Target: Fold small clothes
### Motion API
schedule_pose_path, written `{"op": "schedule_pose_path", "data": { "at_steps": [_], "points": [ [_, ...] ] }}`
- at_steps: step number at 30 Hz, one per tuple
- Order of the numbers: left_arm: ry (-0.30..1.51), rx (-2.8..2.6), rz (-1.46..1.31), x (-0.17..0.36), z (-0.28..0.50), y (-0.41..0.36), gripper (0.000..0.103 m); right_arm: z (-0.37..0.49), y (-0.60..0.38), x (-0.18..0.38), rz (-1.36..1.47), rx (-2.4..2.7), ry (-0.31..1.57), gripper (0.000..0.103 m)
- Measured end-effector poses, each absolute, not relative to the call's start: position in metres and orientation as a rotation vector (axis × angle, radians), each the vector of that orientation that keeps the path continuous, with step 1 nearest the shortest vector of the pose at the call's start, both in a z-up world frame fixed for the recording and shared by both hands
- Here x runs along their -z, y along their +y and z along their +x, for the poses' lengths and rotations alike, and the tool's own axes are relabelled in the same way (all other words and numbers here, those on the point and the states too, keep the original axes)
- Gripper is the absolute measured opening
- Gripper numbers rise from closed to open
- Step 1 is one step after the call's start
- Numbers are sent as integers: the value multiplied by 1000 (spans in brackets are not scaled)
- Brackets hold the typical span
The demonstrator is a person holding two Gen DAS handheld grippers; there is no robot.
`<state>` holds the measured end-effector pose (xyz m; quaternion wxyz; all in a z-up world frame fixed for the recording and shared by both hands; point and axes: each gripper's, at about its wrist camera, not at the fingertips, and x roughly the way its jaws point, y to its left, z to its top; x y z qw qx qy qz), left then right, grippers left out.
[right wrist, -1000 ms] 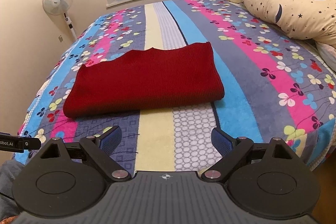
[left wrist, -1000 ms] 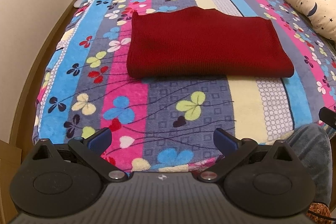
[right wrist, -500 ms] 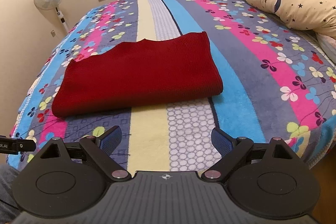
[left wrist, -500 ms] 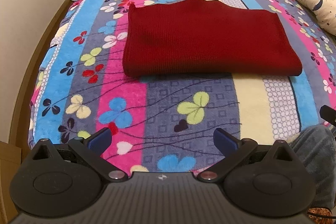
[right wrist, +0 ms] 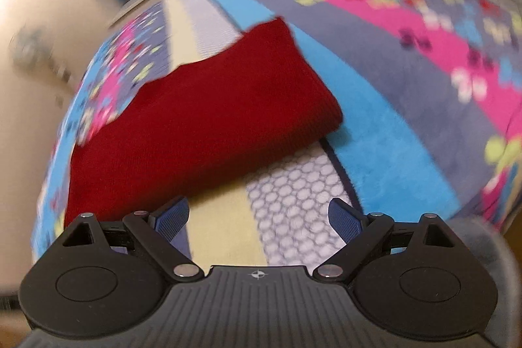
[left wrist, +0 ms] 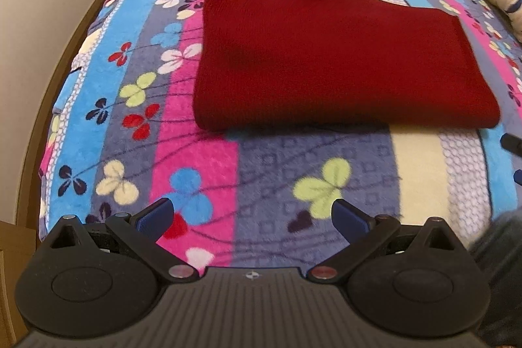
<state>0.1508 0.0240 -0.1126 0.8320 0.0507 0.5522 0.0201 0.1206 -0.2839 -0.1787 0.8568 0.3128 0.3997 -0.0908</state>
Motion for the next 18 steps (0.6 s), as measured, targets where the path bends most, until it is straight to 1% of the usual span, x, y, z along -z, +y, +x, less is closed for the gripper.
{"op": "schedule_pose_path", "data": {
  "at_steps": [4,10,15,16,17,18],
  "points": [
    [1155,-100,114,120,175,38,103,148,-317,219,869,269,830,90],
    [1156,-177,79,125,202,61,103,184,-349,257,1115,272,778,90],
    [1151,-200,71,126,212,69,103,202,-361,287,1360,263,691,90],
    [1153,-202,66,127,213,71,103,204,-361,288,1371,254,682,83],
    [1155,-203,62,129,213,72,103,206,-362,287,1352,259,692,46],
    [1158,-203,58,130,214,73,103,209,-360,285,1312,252,707,23]
  ]
}}
